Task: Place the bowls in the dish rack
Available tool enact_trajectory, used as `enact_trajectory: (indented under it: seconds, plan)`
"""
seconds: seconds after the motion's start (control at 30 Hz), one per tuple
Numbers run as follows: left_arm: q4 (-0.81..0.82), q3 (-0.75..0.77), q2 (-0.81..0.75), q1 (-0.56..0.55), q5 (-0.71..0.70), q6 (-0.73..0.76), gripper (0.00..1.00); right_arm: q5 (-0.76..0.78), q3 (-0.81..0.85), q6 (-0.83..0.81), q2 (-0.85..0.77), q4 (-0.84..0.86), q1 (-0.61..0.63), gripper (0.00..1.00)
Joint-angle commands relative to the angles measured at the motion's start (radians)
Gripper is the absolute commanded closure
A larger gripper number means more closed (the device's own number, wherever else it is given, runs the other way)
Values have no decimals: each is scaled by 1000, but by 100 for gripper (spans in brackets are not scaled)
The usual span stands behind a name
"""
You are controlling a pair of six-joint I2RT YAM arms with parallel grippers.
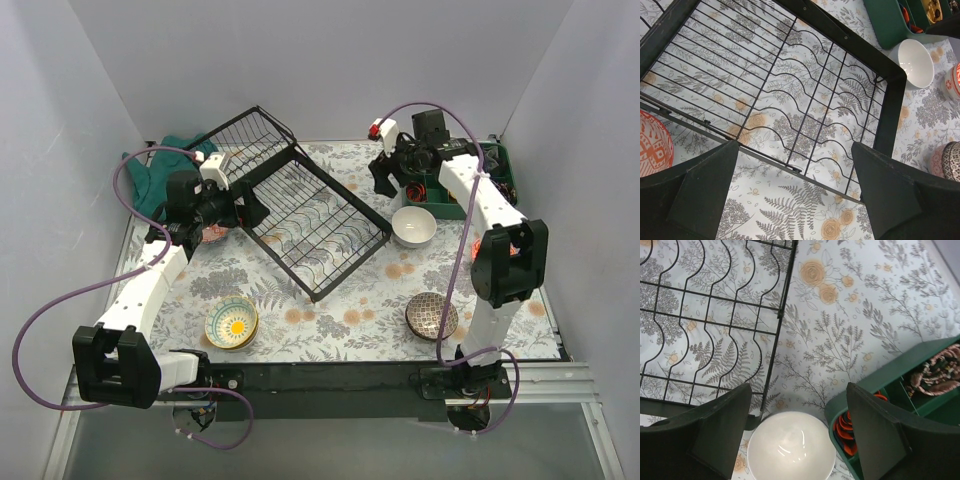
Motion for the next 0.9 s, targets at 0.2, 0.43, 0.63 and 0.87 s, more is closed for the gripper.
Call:
enact_trajectory:
  seconds: [0.2,0.43,0.63,0.87]
  plan:
    - [-52,1,-14,0,-6,46,2,-126,186,-74,169,-87,44,22]
    - [-61,-5,7,1,-24,56,2,-101,226,-76,263,-92,71,24]
    - [-69,-18,13,6,-7,56,2,-41,270,-59,320,-57,76,27]
    - [-69,-18,33,15,-40,63,2,-32,292,-47,375,-64,75,30]
